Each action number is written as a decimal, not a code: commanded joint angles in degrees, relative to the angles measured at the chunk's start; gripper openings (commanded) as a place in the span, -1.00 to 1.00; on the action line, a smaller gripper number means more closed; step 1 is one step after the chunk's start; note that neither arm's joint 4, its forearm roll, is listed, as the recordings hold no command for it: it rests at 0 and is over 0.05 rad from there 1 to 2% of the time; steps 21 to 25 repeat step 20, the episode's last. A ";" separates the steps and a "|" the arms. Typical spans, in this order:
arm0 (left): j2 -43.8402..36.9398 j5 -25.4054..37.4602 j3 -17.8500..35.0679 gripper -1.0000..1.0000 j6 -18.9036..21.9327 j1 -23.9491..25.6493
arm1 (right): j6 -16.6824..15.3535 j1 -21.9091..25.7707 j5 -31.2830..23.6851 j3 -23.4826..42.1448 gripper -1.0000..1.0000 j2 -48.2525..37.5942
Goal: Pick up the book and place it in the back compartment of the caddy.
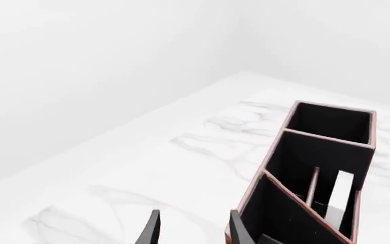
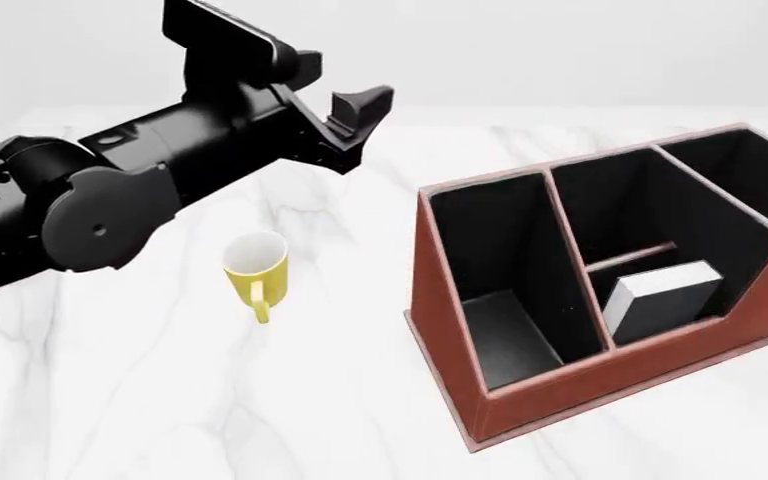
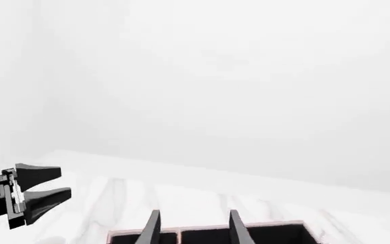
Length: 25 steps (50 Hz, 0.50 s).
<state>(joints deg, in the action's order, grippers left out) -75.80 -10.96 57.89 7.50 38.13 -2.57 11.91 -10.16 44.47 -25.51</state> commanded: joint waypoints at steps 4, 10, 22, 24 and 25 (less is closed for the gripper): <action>1.74 -2.66 -3.60 1.00 -0.99 -0.23 | -6.12 7.57 -20.90 34.90 1.00 -1.35; 2.86 -3.56 -5.37 1.00 -1.35 -0.27 | -4.96 7.46 -28.32 47.98 1.00 -1.58; 6.89 -4.80 -9.98 1.00 -1.44 -1.63 | -7.25 9.75 -38.05 59.31 1.00 2.15; 6.89 -4.80 -9.98 1.00 -1.44 -1.63 | -7.25 9.75 -38.05 59.31 1.00 2.15; 6.89 -4.80 -9.98 1.00 -1.44 -1.63 | -7.25 9.75 -38.05 59.31 1.00 2.15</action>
